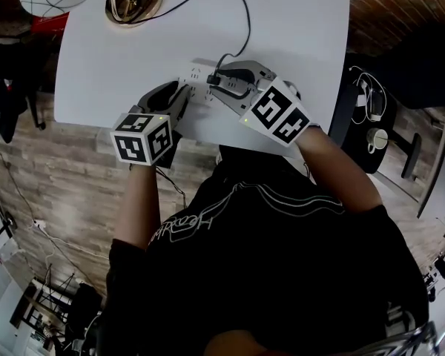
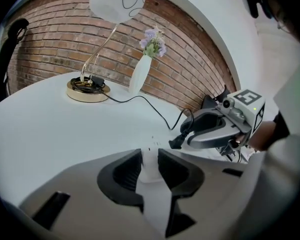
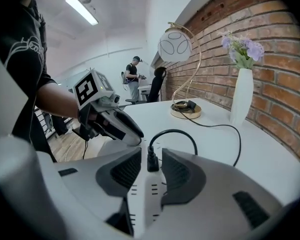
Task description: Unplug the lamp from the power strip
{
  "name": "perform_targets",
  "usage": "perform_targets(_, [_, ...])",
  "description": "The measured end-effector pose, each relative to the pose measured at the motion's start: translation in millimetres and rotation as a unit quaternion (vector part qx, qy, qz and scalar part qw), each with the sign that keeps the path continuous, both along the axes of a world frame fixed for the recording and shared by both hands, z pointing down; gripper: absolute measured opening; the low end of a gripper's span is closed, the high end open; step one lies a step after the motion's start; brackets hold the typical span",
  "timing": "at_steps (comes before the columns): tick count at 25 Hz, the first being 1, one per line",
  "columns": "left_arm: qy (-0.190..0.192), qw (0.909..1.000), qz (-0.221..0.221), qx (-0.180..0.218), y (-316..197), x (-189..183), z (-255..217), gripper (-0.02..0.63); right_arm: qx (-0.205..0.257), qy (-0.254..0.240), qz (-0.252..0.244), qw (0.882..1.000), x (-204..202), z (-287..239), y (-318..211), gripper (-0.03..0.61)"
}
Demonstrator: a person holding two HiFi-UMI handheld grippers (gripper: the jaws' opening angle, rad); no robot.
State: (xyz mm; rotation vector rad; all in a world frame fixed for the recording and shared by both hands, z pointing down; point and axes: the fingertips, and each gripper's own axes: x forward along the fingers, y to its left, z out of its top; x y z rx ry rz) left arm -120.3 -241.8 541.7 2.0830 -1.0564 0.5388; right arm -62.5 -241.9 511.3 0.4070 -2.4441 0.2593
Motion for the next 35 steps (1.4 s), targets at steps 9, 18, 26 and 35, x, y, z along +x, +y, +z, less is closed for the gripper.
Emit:
perform_targets(9, [0.004, 0.9999, 0.002, -0.012, 0, 0, 1, 0.103, 0.016, 0.032, -0.002, 0.999, -8, 14, -3, 0.058])
perform_targets(18, [0.013, 0.9997, 0.006, -0.019, 0, -1, 1, 0.103, 0.038, 0.034, -0.009, 0.999, -10, 15, -1, 0.029])
perform_targets(26, [0.019, 0.9994, 0.003, -0.028, 0, -1, 2, 0.106, 0.094, 0.028, -0.032, 0.995, -11, 13, 2, 0.029])
perform_targets(35, [0.008, 0.9997, 0.009, -0.023, 0, -1, 1, 0.106, 0.042, 0.017, -0.033, 0.998, -11, 13, 0, 0.028])
